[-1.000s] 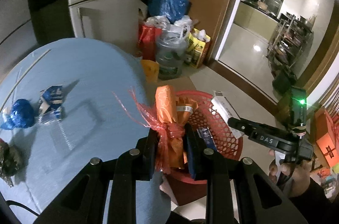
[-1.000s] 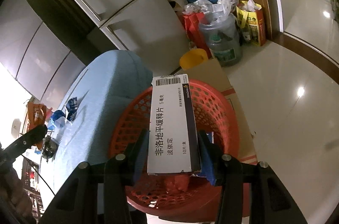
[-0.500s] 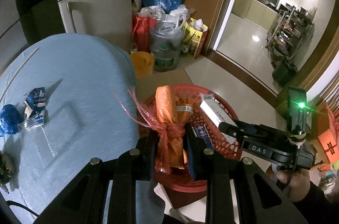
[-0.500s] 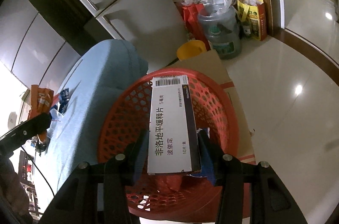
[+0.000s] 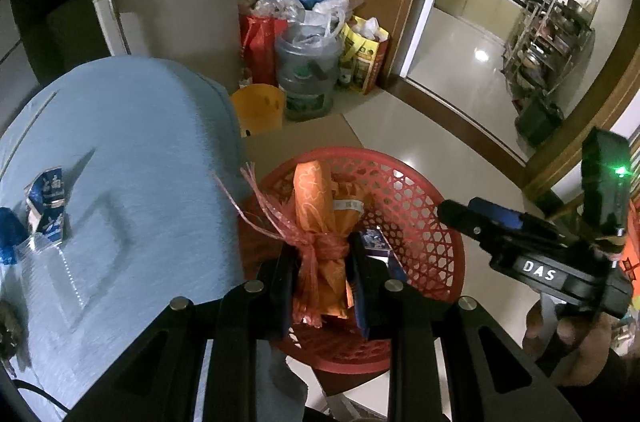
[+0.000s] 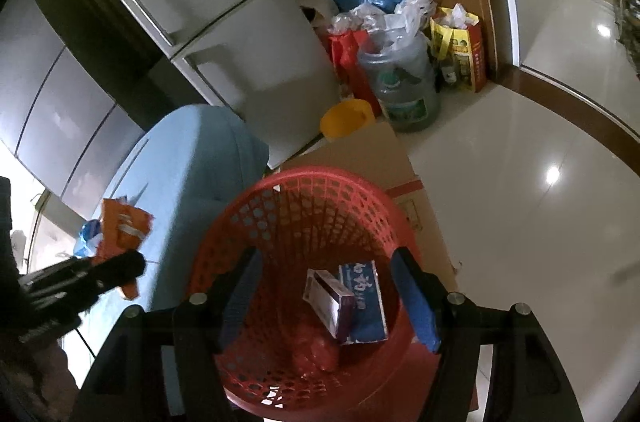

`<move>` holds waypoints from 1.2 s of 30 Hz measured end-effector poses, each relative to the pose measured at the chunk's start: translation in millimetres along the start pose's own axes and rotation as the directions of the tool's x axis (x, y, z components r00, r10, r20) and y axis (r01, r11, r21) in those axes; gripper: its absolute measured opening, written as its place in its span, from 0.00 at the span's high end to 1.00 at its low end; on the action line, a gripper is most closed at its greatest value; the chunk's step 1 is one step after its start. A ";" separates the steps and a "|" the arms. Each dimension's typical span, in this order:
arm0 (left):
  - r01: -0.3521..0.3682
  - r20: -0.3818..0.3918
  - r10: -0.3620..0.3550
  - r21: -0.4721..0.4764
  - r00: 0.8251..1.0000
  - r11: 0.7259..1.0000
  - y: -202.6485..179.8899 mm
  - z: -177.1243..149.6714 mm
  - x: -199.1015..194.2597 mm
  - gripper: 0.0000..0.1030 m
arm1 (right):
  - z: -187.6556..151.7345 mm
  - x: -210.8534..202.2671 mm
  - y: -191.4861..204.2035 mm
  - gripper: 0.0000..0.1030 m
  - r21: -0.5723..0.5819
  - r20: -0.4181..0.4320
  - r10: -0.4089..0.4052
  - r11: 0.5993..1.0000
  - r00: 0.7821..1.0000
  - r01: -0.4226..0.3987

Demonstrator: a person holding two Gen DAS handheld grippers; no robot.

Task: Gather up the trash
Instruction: 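Carry the orange item and white box to the red basket and release both, then return both tools to the table and grasp the clear plastic container with the right tool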

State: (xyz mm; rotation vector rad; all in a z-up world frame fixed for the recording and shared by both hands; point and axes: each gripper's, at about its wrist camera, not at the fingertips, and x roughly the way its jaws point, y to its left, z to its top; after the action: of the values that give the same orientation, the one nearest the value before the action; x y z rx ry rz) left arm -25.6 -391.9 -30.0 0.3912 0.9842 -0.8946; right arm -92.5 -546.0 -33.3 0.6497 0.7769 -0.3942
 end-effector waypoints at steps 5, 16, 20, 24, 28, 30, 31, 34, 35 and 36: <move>0.002 -0.022 -0.002 0.013 1.000 1.000 -4.7 1.5 10.6 0.75 | 2.9 -8.2 0.6 0.31 0.017 0.018 -0.005 1.000 1.000 0.005; -0.023 -0.026 0.024 0.017 0.999 1.000 -7.2 3.6 19.5 0.26 | 10.3 -31.5 4.4 0.31 0.037 0.068 -0.042 0.999 0.997 0.040; -0.034 0.005 0.034 -0.017 0.999 0.999 7.9 -1.1 3.8 0.26 | 10.2 -34.5 8.6 0.31 0.040 0.070 -0.044 0.998 0.997 0.042; -0.053 0.049 0.058 -0.091 0.997 0.994 39.5 -12.4 -21.2 0.26 | 9.1 -31.3 22.7 0.31 0.017 0.060 -0.035 0.999 0.998 0.034; -0.087 0.078 0.103 -0.192 0.992 0.978 81.5 -33.7 -46.0 0.26 | 7.5 -21.4 44.9 0.31 -0.023 0.038 -0.013 1.000 0.999 0.014; -0.112 0.089 0.139 -0.256 0.986 0.960 108.9 -50.7 -60.2 0.26 | 5.3 -13.3 64.2 0.31 -0.057 0.016 0.006 0.998 1.000 -0.005; -0.126 0.092 0.158 -0.286 0.983 0.950 121.7 -59.6 -66.6 0.26 | 3.5 -9.4 73.9 0.31 -0.075 0.006 0.016 0.997 1.000 -0.015; -0.167 0.089 0.214 -0.375 0.973 0.912 158.1 -87.6 -84.6 0.26 | -2.5 3.4 108.7 0.31 -0.140 -0.033 0.054 0.988 0.998 -0.058; -0.179 0.088 0.234 -0.405 0.968 0.896 170.4 -97.6 -90.7 0.26 | -4.5 7.3 118.2 0.31 -0.156 -0.045 0.063 0.985 0.997 -0.069; -0.201 0.083 0.262 -0.440 0.961 0.875 183.8 -109.6 -97.2 0.26 | -7.7 13.4 136.6 0.31 -0.186 -0.065 0.081 0.978 0.995 -0.092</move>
State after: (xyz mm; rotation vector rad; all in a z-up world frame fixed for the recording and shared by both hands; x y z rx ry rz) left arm 36.6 -165.4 -22.8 0.0647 0.9490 -0.4593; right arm -12.6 -441.2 5.9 0.5160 0.8266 -0.2192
